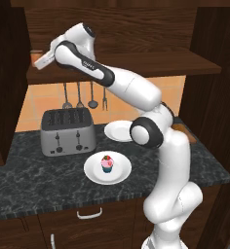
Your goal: From the different types of pastries on the counter, select a croissant and place it on the cutting board. Then retrieve a jar of jam from the cabinet and place it alongside the croissant on the cutting board.
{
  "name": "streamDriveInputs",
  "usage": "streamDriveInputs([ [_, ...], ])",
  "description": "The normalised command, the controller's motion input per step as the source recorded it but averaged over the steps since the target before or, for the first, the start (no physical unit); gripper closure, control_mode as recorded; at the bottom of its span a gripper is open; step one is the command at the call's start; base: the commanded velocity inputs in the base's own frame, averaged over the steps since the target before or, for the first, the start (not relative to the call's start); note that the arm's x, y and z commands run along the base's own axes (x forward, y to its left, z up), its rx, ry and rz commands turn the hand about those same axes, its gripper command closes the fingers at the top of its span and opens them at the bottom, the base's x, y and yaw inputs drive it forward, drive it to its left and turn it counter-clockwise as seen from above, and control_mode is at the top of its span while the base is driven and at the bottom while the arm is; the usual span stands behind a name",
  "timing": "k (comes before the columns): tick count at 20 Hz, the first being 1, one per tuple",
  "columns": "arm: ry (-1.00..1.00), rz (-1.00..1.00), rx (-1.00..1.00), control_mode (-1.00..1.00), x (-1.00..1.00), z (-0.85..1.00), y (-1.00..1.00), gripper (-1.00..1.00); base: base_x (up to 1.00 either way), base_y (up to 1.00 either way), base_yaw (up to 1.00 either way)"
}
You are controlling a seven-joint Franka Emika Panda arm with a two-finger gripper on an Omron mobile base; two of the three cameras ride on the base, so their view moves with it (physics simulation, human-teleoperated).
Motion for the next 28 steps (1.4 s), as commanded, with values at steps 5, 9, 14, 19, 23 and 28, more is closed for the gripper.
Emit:
streamDriveInputs([
  [5,0.00,0.00,0.00,-1.00,-0.04,0.12,-0.04,1.00,0.00,0.00,0.00],
  [9,-0.04,0.00,-0.02,-1.00,-0.41,0.24,-0.06,1.00,0.00,0.00,0.00],
  [14,-0.18,-0.03,-0.13,-1.00,-0.63,0.46,-0.01,1.00,0.00,0.00,0.00],
  [19,-0.04,-0.01,0.03,-1.00,-0.16,-0.02,-0.40,1.00,0.00,0.00,0.00],
  [23,0.00,-0.03,0.01,-1.00,-0.41,0.00,-1.00,1.00,0.00,0.00,0.00],
  [28,0.06,-0.17,0.07,-1.00,-0.96,-0.06,-0.83,1.00,0.00,0.00,0.00],
])
